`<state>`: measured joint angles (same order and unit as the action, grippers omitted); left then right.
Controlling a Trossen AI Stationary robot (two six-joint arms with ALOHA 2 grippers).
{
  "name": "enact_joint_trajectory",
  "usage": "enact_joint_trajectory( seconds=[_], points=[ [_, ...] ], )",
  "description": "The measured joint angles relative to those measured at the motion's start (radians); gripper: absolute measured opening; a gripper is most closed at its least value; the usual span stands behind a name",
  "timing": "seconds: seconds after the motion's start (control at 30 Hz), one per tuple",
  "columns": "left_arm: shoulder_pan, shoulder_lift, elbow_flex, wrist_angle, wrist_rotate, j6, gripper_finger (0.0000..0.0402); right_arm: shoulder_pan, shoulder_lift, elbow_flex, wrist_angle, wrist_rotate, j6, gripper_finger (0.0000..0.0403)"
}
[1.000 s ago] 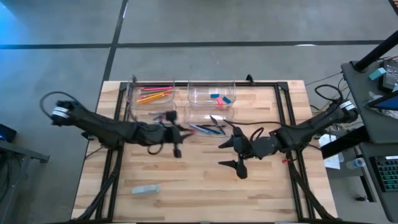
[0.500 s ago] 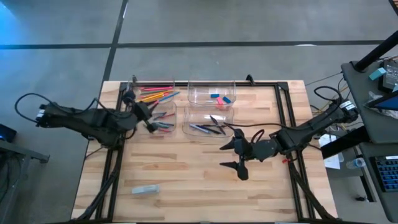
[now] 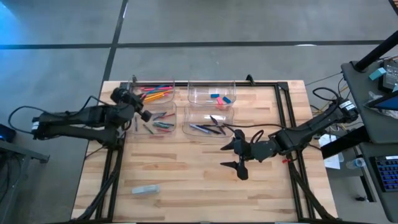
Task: Sort crayons/erasers/pens/pencils in bins
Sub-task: Put the blue pencil into the top left transparent bin
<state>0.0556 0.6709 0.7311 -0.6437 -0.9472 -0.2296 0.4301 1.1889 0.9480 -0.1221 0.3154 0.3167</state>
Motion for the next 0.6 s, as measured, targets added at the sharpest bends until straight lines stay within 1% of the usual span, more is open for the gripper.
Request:
enact_joint_trajectory(
  seconds=[0.27, 0.47, 0.53, 0.6],
  points=[
    [0.125, -0.055, -0.080, 0.003, 0.025, -0.081, 0.0013, 0.000, 0.000, -0.009, 0.000, 0.000, 0.015, 0.0270],
    [0.143, -0.043, -0.083, -0.041, 0.033, -0.182, 0.0013, 0.000, 0.000, -0.009, 0.000, 0.000, 0.016, 0.0272],
    [0.143, -0.029, -0.075, -0.046, 0.068, -0.202, 0.0013, 0.000, 0.000, -0.009, 0.000, 0.000, 0.016, 0.0272],
    [0.143, -0.018, -0.069, -0.044, 0.127, -0.203, 0.0013, 0.000, 0.000, -0.009, 0.000, 0.000, 0.016, 0.0270]
  ],
)
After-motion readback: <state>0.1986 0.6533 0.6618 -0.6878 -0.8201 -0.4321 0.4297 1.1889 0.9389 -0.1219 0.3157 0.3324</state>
